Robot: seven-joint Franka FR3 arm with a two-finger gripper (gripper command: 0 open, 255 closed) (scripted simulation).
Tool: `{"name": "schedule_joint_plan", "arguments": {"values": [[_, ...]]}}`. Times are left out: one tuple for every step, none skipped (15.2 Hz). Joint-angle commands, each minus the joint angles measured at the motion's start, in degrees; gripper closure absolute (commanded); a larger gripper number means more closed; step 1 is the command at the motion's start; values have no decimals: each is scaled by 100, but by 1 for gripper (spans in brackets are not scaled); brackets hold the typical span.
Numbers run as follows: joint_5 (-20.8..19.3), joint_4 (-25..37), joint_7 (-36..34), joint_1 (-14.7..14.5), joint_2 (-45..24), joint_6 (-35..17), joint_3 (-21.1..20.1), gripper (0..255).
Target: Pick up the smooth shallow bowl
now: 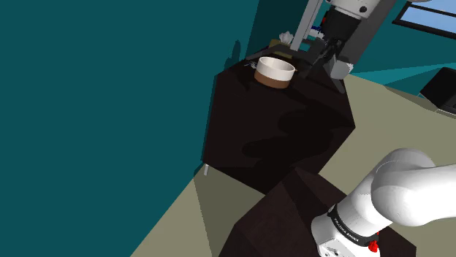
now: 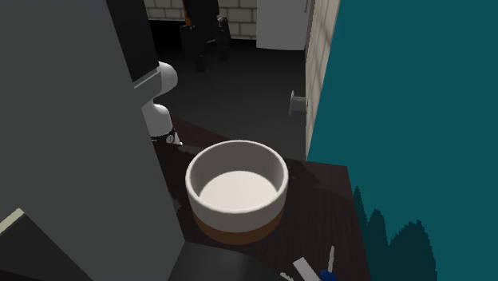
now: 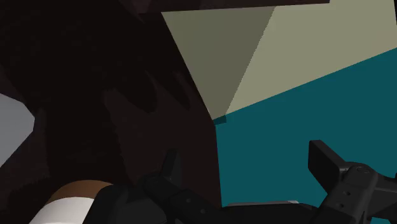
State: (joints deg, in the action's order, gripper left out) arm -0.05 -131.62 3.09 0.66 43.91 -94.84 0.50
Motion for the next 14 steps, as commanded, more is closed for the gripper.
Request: {"name": "schedule_joint_plan", "arguments": {"values": [[0,0,0,0,0,0,0,0],[-28,85,80,16,-193,-103,72,0],[-53,177,160,30,-389,-201,144,0],[-73,276,240,42,-588,-294,215,0],[-88,383,319,52,-788,-382,285,0],[-99,498,398,60,-991,-465,355,0],[-105,619,478,68,-1196,-542,422,0],[-106,749,559,75,-1403,-613,489,0],[-102,885,640,80,-1611,-679,556,0],[-93,1029,722,85,-1822,-738,620,0],[-78,1180,805,91,-2034,-792,683,0],[-58,1339,888,97,-2248,-839,745,0],[-32,1506,973,103,-2465,-879,805,0],[-1,1680,1058,111,-2683,-913,863,0]]}}
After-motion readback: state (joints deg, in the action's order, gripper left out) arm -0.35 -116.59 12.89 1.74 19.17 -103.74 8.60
